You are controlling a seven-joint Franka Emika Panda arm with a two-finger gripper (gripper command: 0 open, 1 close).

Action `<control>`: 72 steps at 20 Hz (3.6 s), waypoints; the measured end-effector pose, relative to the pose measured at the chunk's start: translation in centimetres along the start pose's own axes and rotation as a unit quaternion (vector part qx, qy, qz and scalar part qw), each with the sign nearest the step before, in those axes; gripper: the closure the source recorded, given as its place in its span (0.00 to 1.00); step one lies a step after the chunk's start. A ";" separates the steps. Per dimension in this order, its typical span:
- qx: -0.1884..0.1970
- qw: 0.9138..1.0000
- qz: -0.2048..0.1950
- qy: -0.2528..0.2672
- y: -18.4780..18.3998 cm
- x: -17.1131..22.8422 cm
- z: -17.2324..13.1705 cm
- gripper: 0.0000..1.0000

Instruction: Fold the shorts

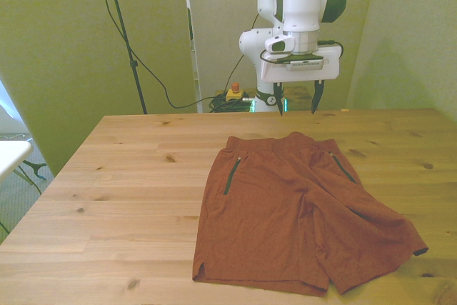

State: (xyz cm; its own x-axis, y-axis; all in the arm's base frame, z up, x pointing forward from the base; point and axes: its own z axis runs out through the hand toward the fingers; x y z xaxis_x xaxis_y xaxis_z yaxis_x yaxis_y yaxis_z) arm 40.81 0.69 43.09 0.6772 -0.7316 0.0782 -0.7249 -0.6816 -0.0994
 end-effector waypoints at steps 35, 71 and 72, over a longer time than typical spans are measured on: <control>-0.252 0.950 -0.053 0.179 -16.7 -10.0 9.9 0.00; -0.255 0.951 -0.049 0.168 -13.1 -9.6 11.9 1.00; -0.255 0.951 -0.049 0.168 -13.0 -9.6 12.0 1.00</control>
State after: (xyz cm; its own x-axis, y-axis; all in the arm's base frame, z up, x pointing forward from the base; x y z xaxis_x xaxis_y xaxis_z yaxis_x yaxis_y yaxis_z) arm 45.26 16.72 31.77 0.7291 -0.5674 0.3829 -0.6844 -0.6008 0.4130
